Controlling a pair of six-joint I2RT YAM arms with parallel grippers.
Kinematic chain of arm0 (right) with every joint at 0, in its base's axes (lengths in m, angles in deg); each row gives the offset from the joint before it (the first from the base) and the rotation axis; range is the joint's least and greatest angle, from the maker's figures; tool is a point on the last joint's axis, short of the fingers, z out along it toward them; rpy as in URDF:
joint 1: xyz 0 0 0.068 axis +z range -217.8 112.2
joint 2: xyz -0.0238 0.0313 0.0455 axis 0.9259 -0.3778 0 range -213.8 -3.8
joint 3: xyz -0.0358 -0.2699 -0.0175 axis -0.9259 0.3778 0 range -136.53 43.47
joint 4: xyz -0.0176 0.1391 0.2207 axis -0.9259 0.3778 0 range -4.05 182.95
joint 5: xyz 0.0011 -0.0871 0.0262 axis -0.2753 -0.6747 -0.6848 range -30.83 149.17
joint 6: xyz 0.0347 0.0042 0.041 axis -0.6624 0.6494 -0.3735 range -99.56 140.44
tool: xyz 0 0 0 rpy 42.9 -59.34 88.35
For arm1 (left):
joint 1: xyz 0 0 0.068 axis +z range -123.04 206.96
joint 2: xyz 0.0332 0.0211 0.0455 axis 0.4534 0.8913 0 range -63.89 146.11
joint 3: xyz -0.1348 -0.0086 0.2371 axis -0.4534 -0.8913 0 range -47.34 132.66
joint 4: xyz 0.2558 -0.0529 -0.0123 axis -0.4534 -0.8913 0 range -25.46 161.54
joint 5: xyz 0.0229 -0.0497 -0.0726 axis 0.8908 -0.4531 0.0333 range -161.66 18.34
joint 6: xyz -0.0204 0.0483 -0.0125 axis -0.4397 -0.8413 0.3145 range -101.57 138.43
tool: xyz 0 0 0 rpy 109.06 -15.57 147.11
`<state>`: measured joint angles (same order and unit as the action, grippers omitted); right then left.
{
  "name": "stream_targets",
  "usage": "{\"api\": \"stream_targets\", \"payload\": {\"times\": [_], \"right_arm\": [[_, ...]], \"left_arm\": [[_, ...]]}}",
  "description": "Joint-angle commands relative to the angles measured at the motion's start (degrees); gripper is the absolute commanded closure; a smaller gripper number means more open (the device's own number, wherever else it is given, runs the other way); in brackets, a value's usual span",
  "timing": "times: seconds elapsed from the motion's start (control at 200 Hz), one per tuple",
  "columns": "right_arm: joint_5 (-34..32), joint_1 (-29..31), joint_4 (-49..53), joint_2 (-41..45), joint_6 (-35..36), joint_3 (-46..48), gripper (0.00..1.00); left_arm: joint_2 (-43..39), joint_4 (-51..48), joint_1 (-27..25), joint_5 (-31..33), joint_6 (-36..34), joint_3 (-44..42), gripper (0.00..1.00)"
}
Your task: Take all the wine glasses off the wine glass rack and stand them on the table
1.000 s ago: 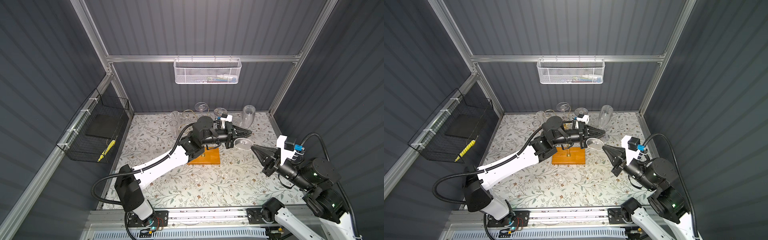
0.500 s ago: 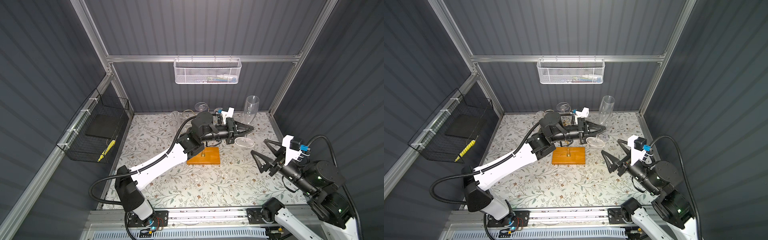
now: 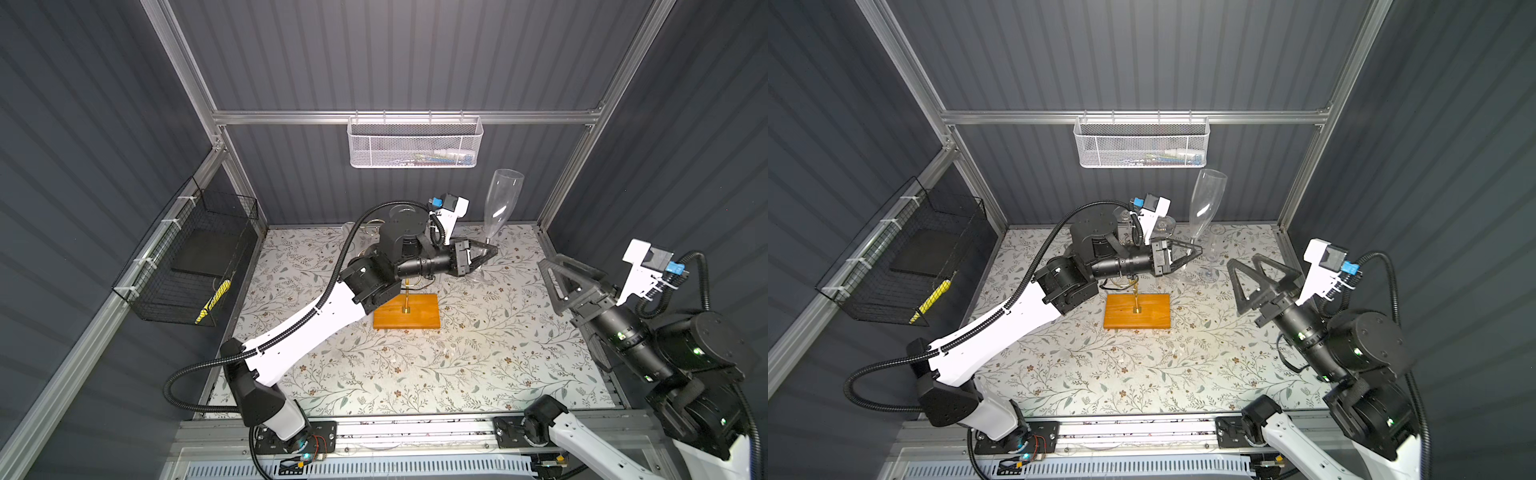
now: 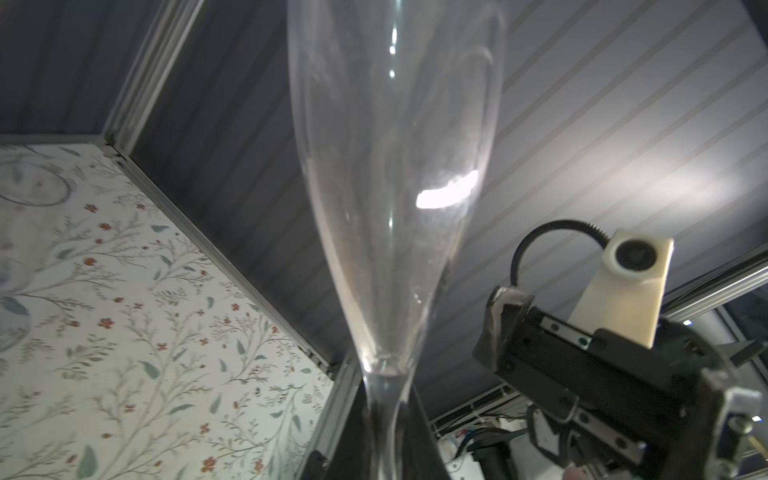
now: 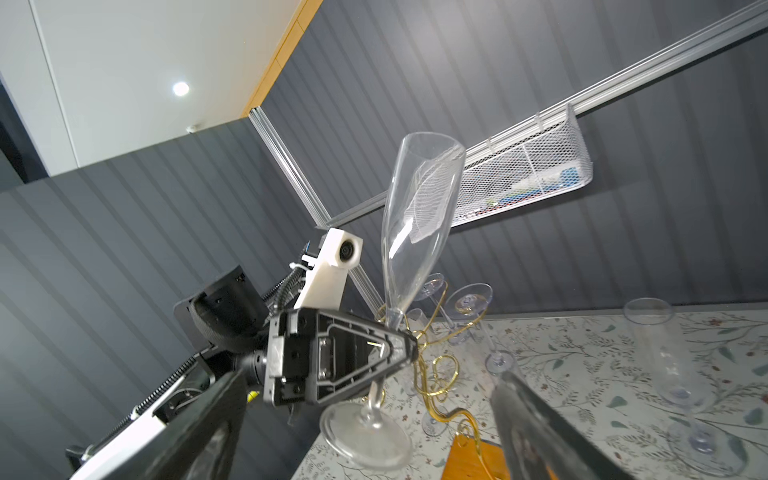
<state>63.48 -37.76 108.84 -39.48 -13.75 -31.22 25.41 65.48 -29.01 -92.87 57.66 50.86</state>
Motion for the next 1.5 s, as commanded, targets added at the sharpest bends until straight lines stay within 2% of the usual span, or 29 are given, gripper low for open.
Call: {"api": "stream_targets", "payload": {"times": [0.0, 0.1, 0.26, 0.525, 0.67, 0.785, 1.076, 1.491], "right_arm": [[2.6, 0.0, -3.1, -2.7, -4.4, -1.9, 0.06], [3.2, 0.0, -2.8, -5.7, -4.1, -4.6, 0.06], [6.0, 0.0, -4.7, -9.7, -3.8, -7.8, 0.07], [12.7, 0.1, -6.4, -15.8, 1.8, -12.7, 0.11], [13.8, 0.1, -9.5, -16.7, 7.4, -11.3, 0.14], [11.1, 0.1, -9.0, -17.5, 9.4, -11.5, 0.15], [11.9, 0.1, -12.6, -20.4, 8.8, -11.5, 0.2], [11.6, 0.0, -16.2, -21.3, 8.6, -9.1, 0.34]], "left_arm": [[-4.9, 0.7, -0.4, 4.3, -15.1, -1.7, 1.0], [-6.2, 1.1, -0.4, 2.9, -21.9, -3.0, 1.0], [-9.0, 0.6, -0.4, 5.2, -30.1, -5.2, 1.0], [-9.8, -3.7, -0.4, 8.4, -39.9, -4.7, 1.0], [-9.3, -4.9, -0.4, 6.9, -40.7, -4.3, 1.0], [-9.5, -4.3, -0.4, 6.2, -40.4, -5.3, 1.0], [-9.6, -1.4, -0.4, 4.4, -39.7, -7.8, 1.0], [-10.2, 2.0, -0.4, 4.5, -39.1, -10.5, 1.0]]}}
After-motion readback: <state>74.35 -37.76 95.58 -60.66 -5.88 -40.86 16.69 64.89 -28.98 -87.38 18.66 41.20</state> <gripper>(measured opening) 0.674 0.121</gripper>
